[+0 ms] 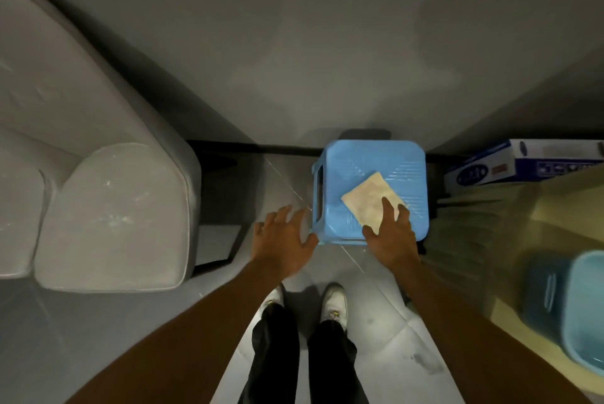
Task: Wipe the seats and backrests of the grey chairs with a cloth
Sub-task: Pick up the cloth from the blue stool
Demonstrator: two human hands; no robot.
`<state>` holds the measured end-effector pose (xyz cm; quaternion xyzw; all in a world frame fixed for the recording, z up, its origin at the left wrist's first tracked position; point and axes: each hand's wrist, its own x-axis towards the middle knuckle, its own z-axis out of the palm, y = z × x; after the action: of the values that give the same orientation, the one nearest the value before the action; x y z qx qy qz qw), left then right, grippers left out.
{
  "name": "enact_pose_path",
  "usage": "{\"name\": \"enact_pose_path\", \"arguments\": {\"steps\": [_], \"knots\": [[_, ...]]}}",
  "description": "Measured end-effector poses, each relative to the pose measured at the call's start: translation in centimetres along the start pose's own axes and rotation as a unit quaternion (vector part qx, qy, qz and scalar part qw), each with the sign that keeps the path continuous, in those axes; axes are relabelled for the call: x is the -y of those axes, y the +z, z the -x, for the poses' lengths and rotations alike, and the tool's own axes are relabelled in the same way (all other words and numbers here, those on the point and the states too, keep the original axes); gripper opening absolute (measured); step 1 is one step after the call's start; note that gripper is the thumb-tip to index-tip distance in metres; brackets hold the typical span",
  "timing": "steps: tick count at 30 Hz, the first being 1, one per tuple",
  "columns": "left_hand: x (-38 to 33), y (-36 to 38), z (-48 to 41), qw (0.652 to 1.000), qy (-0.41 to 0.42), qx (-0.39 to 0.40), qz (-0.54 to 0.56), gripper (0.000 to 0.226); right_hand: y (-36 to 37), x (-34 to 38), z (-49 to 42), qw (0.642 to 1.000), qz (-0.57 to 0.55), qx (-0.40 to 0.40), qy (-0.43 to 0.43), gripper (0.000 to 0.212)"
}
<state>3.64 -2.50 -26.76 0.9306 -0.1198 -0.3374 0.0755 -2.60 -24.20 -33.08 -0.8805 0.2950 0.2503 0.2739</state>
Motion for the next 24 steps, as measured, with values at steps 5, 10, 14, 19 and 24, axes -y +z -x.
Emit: {"name": "enact_pose_path", "arguments": {"steps": [5, 10, 14, 19, 24], "knots": [[1.5, 3.9, -3.1, 1.000, -0.007, 0.029, 0.008, 0.063, 2.0, -1.0, -6.5, 0.991, 0.115, -0.023, -0.069, 0.088], [2.7, 6.5, -4.6, 0.998, -0.021, 0.045, 0.031, 0.062, 4.3, -1.9, -9.7, 0.967, 0.223, -0.013, -0.119, 0.087], [3.2, 7.0, -4.6, 0.997, -0.019, 0.034, 0.064, 0.061, 4.5, -0.5, -9.9, 0.982, 0.165, -0.042, -0.086, 0.058], [4.0, 5.8, -2.8, 0.989, -0.058, 0.022, 0.137, 0.059, 4.9, 2.8, -7.5, 0.995, -0.088, 0.017, -0.044, 0.041], [7.0, 3.5, 2.2, 0.978, -0.104, 0.007, 0.179, 0.057, 5.3, 9.7, 0.0, 0.961, -0.251, 0.096, -0.059, 0.041]]}}
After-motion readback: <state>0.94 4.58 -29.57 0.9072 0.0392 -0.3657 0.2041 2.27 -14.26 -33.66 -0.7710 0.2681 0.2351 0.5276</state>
